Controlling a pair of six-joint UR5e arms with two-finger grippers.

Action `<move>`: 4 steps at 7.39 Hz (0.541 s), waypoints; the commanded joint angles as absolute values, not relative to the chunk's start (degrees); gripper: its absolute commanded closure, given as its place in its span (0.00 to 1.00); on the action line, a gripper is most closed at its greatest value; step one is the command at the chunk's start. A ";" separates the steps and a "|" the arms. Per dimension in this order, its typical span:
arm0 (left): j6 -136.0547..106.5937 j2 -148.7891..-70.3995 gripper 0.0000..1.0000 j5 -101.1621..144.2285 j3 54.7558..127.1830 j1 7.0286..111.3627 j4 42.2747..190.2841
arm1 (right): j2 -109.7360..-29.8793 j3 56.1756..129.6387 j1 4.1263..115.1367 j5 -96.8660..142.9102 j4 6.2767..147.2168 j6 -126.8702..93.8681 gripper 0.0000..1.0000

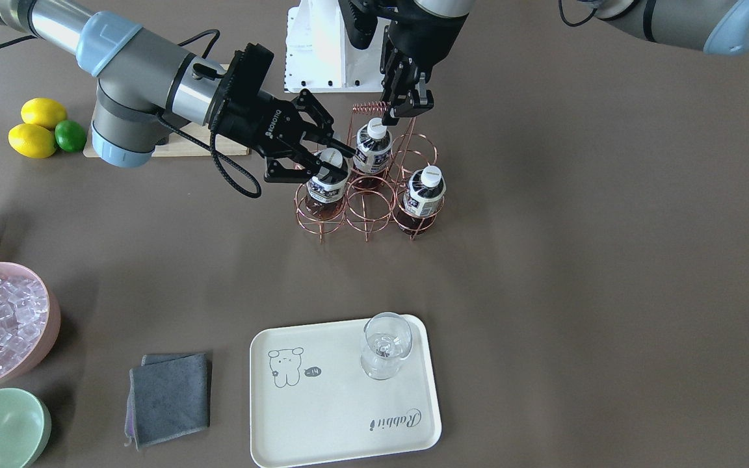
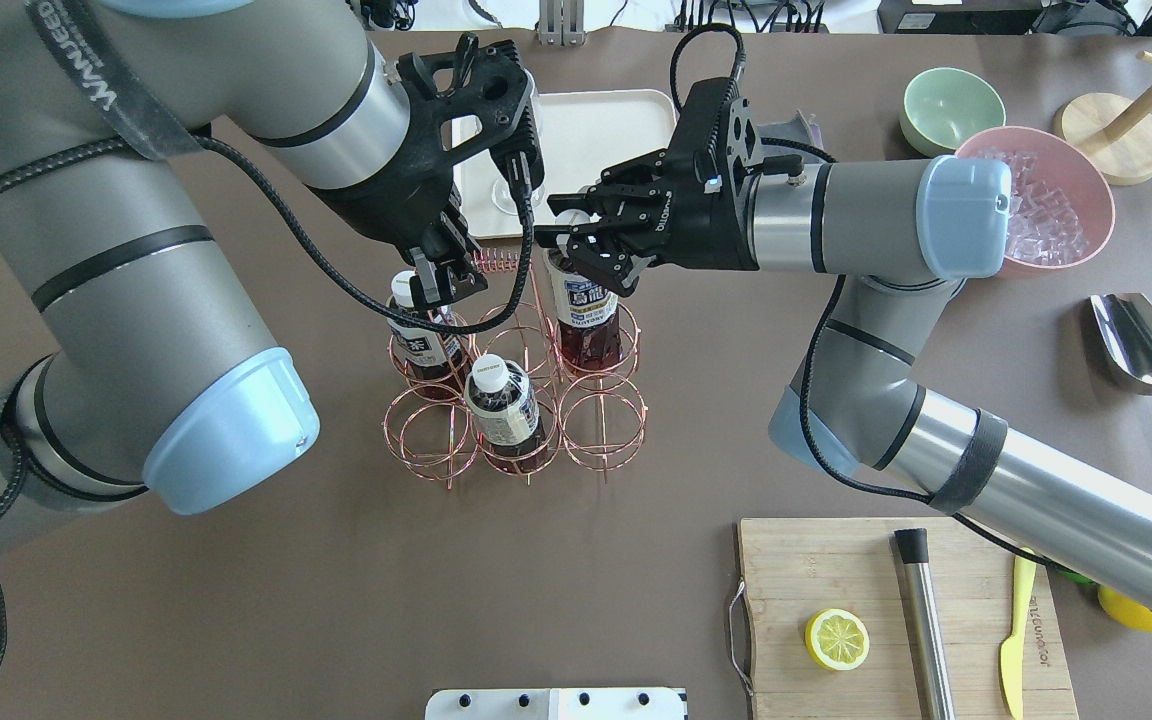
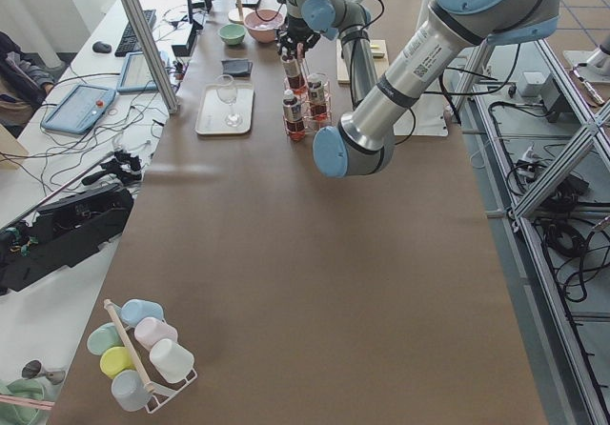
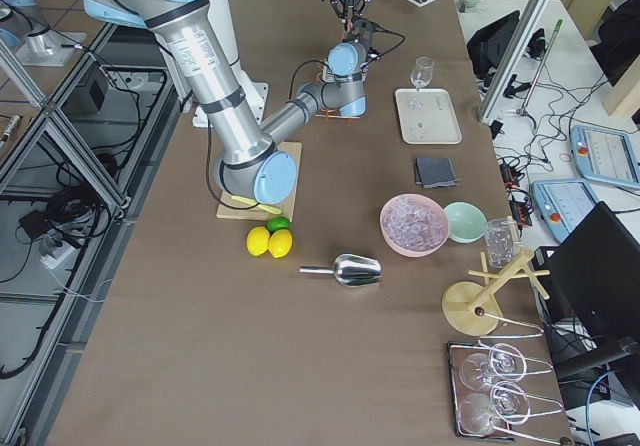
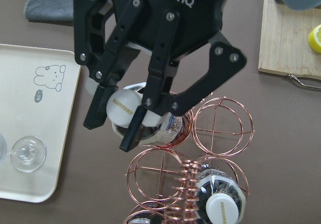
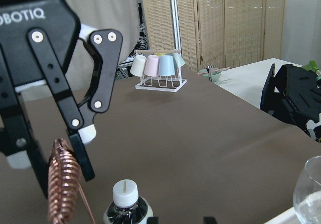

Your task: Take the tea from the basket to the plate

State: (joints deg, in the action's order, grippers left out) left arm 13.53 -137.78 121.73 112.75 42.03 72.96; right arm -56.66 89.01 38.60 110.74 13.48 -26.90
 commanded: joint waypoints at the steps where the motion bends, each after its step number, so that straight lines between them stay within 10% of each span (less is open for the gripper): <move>1: 13.54 -137.81 1.00 121.73 112.76 42.01 72.95 | -55.82 91.05 43.92 114.15 15.99 -27.42 1.00; 4: 13.54 -137.81 1.00 121.73 112.76 42.01 72.86 | -49.94 90.88 47.28 114.17 22.30 -27.42 1.00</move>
